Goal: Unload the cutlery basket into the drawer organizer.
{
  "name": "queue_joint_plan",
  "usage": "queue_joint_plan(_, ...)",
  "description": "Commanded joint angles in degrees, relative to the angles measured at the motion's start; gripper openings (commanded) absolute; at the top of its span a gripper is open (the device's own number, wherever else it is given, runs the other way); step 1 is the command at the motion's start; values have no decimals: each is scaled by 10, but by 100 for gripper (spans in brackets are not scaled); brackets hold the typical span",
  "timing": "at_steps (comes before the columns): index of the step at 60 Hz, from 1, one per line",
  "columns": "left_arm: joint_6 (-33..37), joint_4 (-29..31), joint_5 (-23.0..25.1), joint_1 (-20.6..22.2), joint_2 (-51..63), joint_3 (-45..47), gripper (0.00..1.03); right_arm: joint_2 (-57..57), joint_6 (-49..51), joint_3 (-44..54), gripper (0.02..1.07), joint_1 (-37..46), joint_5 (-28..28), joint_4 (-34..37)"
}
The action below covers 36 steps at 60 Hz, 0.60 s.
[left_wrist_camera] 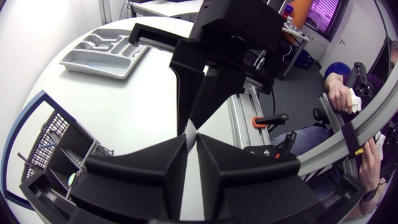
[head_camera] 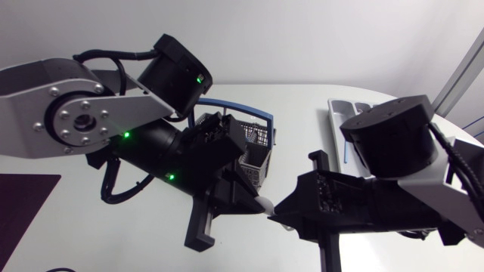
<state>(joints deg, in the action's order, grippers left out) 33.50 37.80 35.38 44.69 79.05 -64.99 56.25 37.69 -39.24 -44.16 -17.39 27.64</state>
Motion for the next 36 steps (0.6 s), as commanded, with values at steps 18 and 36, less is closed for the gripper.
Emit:
queue_joint_plan(18, -12, -75, -81, -43, 0, -18, 78, -33, 45, 47, 8, 89, 8, 42)
queue_joint_plan(36, 69, -106, -203, -47, -16, 20, 79, -23, 212, 61, 8, 355, -21, 39)
